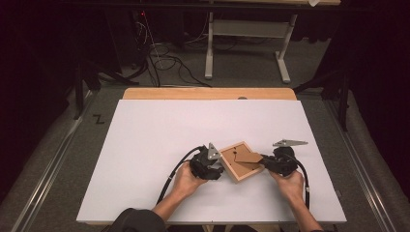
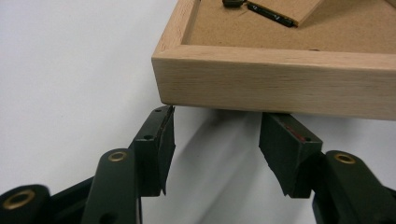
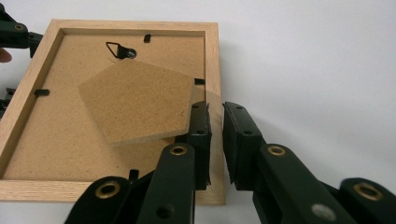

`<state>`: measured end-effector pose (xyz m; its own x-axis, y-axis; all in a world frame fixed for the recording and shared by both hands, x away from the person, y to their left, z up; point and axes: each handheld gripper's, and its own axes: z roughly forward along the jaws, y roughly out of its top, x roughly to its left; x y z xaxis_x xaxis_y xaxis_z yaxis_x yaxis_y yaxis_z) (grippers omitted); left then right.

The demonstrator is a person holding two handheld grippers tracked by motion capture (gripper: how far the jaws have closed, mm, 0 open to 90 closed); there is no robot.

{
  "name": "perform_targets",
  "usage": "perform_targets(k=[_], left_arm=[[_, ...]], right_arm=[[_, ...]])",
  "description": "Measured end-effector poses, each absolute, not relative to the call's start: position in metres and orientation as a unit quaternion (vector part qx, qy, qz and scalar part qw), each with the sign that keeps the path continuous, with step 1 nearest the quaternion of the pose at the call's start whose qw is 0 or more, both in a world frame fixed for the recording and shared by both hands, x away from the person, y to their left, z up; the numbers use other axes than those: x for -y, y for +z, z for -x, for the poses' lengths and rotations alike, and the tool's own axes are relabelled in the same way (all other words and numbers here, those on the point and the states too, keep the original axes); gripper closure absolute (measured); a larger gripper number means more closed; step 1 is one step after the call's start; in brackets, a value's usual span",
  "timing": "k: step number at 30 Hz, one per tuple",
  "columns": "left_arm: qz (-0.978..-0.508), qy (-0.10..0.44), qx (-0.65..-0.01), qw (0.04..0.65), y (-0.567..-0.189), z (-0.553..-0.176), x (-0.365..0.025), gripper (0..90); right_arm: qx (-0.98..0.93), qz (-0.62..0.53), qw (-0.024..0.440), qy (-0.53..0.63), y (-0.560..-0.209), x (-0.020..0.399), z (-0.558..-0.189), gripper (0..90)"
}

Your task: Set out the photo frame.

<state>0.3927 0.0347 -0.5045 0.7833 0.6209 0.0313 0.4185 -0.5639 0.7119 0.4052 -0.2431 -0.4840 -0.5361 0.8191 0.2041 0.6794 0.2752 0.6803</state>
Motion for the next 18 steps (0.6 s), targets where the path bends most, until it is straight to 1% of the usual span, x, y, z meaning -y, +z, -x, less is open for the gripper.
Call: perform_targets(k=[9,18], left_arm=[[-0.873,0.142,-0.297,0.361,-0.503,-0.393,-0.035,45.5],[-0.873,0.142,-0.294,0.361,-0.501,-0.393,-0.032,45.5]], right_arm=[[-0.807,-0.456,0.141,0.348,-0.480,0.239,-0.399,70.1],[-0.816,-0.440,0.177,0.330,-0.474,0.236,-0.389,64.2]])
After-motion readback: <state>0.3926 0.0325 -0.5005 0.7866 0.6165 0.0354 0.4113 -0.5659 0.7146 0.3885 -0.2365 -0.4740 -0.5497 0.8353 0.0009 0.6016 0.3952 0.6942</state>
